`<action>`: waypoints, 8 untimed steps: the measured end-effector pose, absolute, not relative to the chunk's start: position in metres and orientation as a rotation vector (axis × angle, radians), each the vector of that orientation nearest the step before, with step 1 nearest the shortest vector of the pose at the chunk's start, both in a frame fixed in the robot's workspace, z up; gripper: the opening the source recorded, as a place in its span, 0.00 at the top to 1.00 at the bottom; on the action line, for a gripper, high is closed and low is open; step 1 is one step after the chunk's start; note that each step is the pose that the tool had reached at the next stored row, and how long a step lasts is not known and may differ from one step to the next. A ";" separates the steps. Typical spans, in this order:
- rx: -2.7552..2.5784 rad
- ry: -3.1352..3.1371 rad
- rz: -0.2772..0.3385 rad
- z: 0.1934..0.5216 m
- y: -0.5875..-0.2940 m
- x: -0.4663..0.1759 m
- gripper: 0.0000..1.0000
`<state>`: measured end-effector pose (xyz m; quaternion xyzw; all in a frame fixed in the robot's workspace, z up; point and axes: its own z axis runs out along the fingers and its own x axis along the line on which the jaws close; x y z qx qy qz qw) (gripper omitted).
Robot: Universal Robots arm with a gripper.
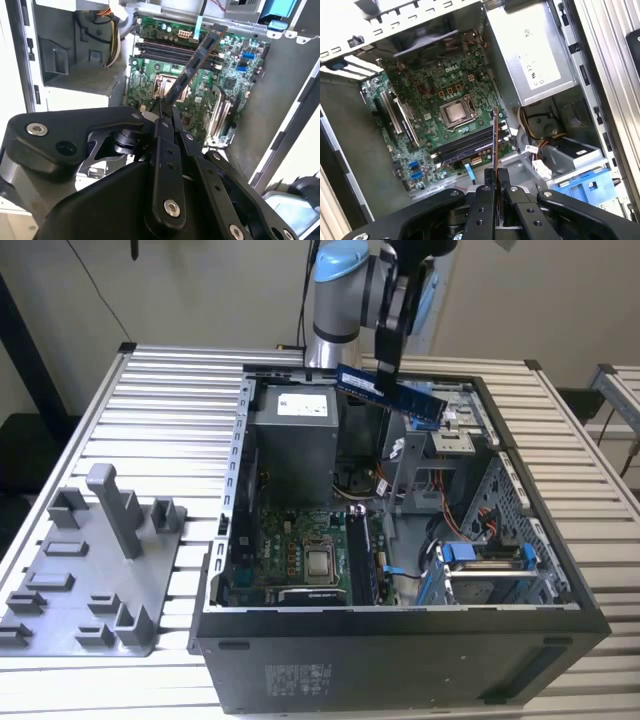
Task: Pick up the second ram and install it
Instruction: 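Insert the second ram into the second slot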
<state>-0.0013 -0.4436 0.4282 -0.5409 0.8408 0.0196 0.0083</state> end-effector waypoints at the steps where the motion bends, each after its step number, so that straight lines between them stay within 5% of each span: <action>1: -1.674 2.638 0.061 0.428 -0.444 -0.001 0.87; 8: -1.562 2.707 0.058 0.425 -0.444 -0.001 0.87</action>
